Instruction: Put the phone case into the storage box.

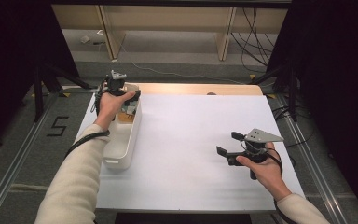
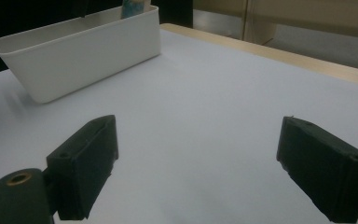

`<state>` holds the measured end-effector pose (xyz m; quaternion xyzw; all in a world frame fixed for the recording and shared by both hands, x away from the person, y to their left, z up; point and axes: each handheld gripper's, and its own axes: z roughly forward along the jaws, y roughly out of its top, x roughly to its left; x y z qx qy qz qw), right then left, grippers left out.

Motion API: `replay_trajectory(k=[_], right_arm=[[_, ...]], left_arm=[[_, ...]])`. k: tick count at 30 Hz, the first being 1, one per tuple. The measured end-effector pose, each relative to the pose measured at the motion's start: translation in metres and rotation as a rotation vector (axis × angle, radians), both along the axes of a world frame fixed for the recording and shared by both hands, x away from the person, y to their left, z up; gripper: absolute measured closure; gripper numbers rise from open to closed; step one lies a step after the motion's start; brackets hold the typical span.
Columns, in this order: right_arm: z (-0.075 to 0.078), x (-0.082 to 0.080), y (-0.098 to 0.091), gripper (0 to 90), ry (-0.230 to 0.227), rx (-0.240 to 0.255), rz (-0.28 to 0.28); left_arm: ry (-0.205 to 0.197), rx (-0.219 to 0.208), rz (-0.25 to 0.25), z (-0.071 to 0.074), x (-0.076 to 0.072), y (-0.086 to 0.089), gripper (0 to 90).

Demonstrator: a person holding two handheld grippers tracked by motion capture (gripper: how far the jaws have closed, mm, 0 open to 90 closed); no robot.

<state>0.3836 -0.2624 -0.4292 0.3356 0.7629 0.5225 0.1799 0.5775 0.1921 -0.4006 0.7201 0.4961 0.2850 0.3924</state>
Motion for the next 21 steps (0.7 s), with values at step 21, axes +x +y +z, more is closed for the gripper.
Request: replay_trajectory(k=[21], right_arm=[[-0.0003,0.0007,-0.0004,13.3,0.003,-0.003,0.001]], left_arm=[[0.021,0.01,0.009,-0.0013,0.0066,-0.001,9.0]])
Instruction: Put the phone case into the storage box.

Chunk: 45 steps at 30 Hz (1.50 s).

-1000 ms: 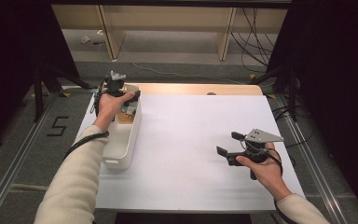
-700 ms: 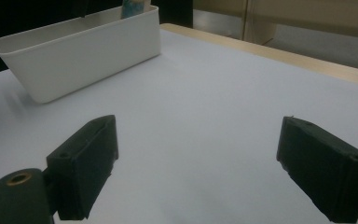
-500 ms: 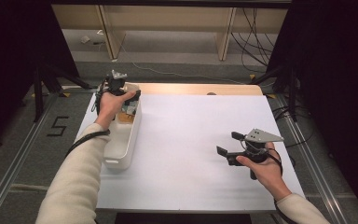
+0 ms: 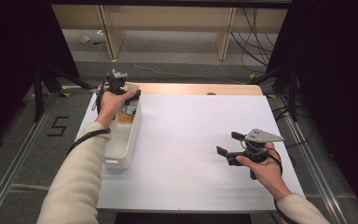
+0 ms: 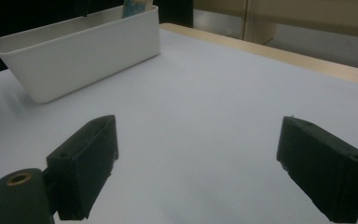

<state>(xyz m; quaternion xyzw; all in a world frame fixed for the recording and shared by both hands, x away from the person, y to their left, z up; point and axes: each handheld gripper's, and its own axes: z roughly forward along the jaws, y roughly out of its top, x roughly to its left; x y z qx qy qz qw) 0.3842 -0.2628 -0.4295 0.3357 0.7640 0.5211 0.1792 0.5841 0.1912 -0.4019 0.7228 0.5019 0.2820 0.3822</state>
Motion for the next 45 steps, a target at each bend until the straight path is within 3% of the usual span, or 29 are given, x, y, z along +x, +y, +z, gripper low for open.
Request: replay_trajectory(k=[23,45], right_arm=[[-0.0001,0.0005,-0.0002,13.4,0.001,-0.001,0.001],[-0.0001,0.0006,-0.0008,13.4,-0.001,-0.002,-0.002]], left_arm=[[0.013,0.013,0.003,-0.0016,0.0059,-0.001,7.9],[0.007,0.016,0.013,0.0006,0.007,-0.0061,0.0]])
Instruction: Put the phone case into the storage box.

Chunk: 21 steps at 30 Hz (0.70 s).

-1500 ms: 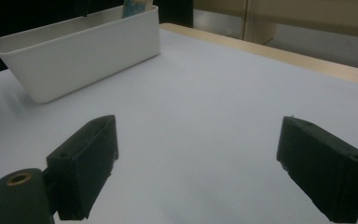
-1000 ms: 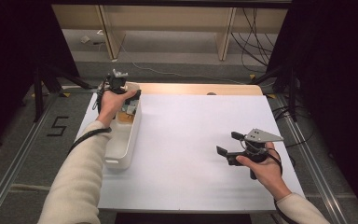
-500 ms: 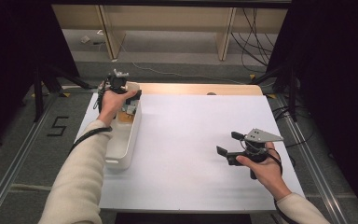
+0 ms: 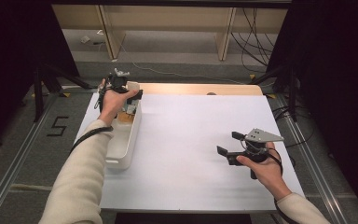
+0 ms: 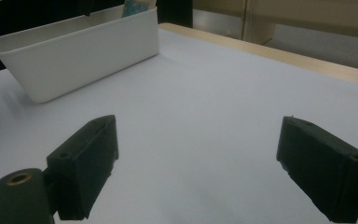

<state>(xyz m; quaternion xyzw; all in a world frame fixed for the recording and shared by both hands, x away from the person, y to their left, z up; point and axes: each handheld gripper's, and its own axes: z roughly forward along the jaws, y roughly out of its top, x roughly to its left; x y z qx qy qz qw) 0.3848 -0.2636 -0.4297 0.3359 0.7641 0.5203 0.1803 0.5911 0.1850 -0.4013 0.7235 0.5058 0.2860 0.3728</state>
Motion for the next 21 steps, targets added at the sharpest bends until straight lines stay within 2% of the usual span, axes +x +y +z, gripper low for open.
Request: replay_trajectory(k=[6,21], right_arm=[[0.0,0.0,0.0,13.3,-0.001,-0.001,-0.002],[0.0,0.0,0.0,13.2,-0.002,-0.003,-0.004]], left_arm=[[-0.021,0.0,-0.003,0.006,-0.002,0.0,0.0],[-0.088,-0.023,-0.023,0.033,-0.007,-0.008,0.0]])
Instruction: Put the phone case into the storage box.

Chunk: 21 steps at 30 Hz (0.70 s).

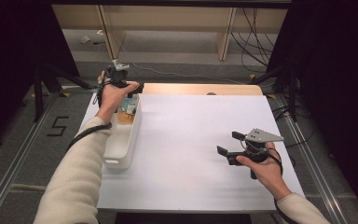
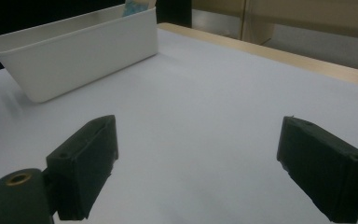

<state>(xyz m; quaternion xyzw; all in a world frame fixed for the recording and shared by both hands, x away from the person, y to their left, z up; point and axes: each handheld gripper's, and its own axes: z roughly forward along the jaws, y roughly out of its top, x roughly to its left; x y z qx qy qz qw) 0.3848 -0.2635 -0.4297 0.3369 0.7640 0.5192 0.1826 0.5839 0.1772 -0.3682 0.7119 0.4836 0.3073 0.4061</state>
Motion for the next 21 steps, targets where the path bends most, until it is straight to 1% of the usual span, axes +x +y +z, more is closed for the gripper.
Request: replay_trajectory(k=[4,8,11,14,18,21], right_arm=[[0.0,0.0,0.0,13.2,0.001,0.001,0.0],[0.0,0.0,-0.001,13.2,0.001,0.001,-0.002],[0.0,0.0,-0.001,13.2,0.001,0.001,-0.001],[0.0,0.0,-0.001,13.2,0.001,0.001,-0.001],[0.0,0.001,-0.001,13.2,-0.006,0.003,-0.003],[0.0,0.001,-0.002,13.2,-0.006,0.003,-0.005]], left_arm=[[-0.015,0.0,-0.009,0.006,-0.003,-0.003,0.0],[-0.012,0.001,-0.021,0.006,-0.006,-0.005,0.0],[-0.011,-0.009,-0.025,0.007,-0.009,-0.005,0.2],[-0.012,-0.009,-0.024,0.007,-0.012,-0.004,0.3],[-0.011,-0.033,-0.026,0.009,-0.017,-0.002,0.5],[-0.015,-0.035,-0.043,0.011,-0.023,-0.003,0.6]])
